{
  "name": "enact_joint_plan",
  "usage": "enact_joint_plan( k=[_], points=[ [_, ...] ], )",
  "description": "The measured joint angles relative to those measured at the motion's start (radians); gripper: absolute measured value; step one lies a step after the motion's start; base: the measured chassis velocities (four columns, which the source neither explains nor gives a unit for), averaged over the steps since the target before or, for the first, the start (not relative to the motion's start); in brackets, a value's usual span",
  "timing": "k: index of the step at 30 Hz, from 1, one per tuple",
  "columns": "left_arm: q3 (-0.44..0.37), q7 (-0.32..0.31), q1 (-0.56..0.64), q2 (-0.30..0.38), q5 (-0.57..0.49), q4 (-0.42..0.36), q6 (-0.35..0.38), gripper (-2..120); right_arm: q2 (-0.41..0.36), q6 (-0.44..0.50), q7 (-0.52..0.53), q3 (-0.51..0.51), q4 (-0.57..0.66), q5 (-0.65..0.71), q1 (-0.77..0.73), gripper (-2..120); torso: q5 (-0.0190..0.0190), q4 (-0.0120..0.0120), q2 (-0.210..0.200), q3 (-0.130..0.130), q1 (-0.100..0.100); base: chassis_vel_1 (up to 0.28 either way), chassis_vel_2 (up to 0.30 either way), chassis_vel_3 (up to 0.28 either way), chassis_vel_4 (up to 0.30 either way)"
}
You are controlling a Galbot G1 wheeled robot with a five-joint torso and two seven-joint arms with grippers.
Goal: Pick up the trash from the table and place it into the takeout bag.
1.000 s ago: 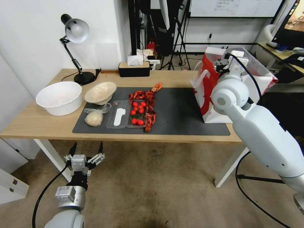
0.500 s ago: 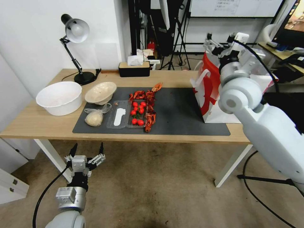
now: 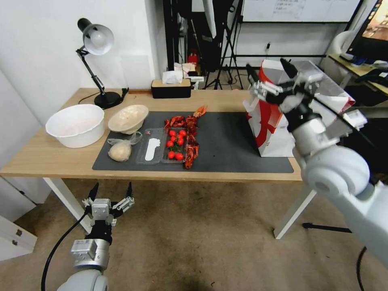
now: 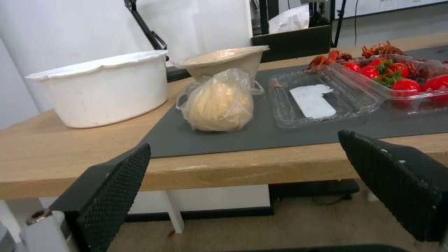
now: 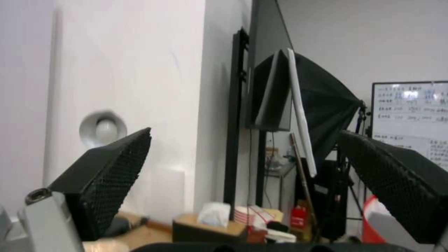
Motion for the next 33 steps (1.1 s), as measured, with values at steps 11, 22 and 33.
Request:
enact_joint_plan(
  k=[11, 22, 33],
  points=[
    [-0.008, 0.0, 0.014, 0.018, 0.0, -0.006, -0.001, 100, 0.188, 0.046, 0.042, 0.096, 0.062, -0.341, -0.462, 100, 0.0001, -0.0001, 0.0, 0.0, 0.0, 0.0, 0.0, 0.0, 0.0],
    [-0.003, 0.0, 0.019, 0.034, -0.005, -0.007, -0.003, 100, 0.321, 0.097, 0.156, 0.069, 0.05, -0.55, -0.674, 100, -0.0001, -0.0003, 0.0, 0.0, 0.0, 0.0, 0.0, 0.0, 0.0],
    [-0.001, 0.0, 0.014, 0.045, -0.007, 0.002, -0.003, 100, 0.372, 0.177, 0.239, -0.022, -0.069, -0.616, -0.734, 100, 0.0001, -0.0003, 0.0, 0.0, 0.0, 0.0, 0.0, 0.0, 0.0]
  ],
)
